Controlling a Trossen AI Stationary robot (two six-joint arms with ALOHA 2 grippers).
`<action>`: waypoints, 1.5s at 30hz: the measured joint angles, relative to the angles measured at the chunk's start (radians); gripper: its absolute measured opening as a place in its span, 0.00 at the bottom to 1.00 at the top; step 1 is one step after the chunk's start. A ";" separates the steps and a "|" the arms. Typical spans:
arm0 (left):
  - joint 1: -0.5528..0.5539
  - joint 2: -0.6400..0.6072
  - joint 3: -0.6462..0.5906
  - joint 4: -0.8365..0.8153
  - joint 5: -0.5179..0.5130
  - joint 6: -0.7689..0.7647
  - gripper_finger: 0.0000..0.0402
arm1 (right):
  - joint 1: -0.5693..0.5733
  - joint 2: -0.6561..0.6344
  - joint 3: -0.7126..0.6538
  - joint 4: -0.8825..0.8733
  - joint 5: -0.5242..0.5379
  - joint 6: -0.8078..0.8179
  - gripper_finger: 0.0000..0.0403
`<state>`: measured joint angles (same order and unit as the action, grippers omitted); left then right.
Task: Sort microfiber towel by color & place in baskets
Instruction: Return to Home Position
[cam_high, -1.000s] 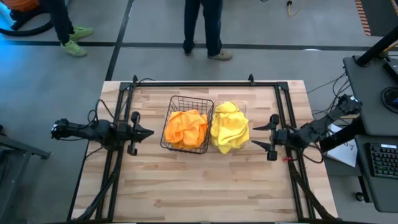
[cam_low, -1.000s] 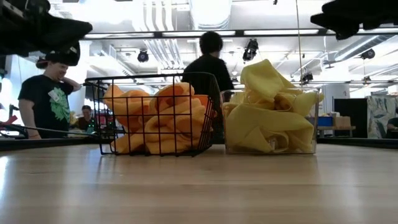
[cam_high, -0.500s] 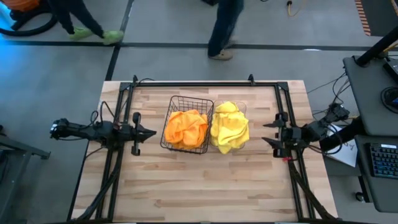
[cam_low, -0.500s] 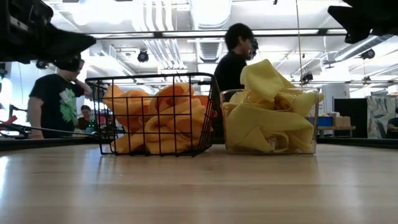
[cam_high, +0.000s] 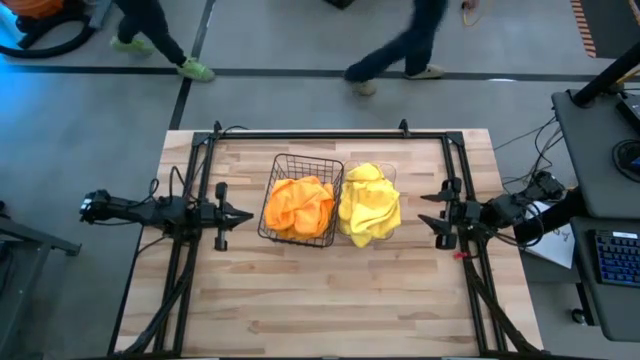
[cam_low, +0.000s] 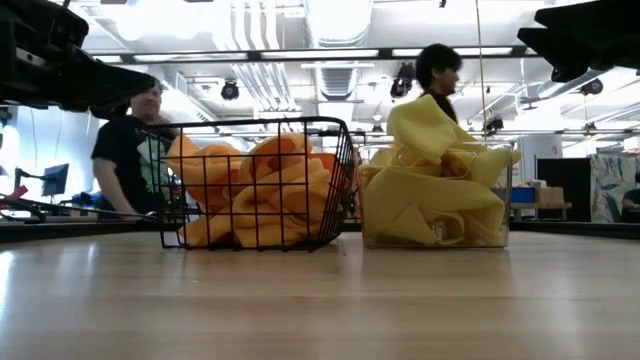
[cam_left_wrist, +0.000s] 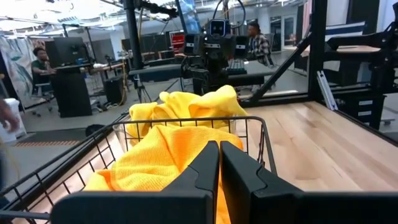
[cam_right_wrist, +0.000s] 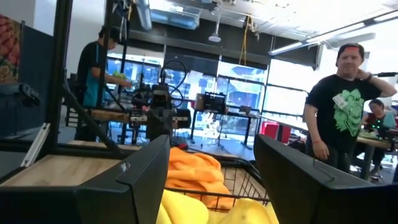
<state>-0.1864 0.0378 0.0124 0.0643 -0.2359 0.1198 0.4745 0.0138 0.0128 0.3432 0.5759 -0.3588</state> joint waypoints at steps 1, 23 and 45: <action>0.000 0.001 0.000 0.001 0.000 -0.001 0.00 | -0.002 0.002 0.000 -0.001 0.000 0.000 0.57; 0.000 0.020 0.000 0.002 0.002 -0.001 0.00 | -0.002 0.002 -0.001 -0.045 0.000 0.010 0.54; 0.000 0.020 0.000 0.001 0.002 -0.001 0.00 | -0.002 0.002 -0.002 -0.049 0.000 0.046 0.54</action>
<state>-0.1862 0.0578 0.0124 0.0658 -0.2337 0.1186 0.4725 0.0154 0.0109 0.2947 0.5762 -0.3130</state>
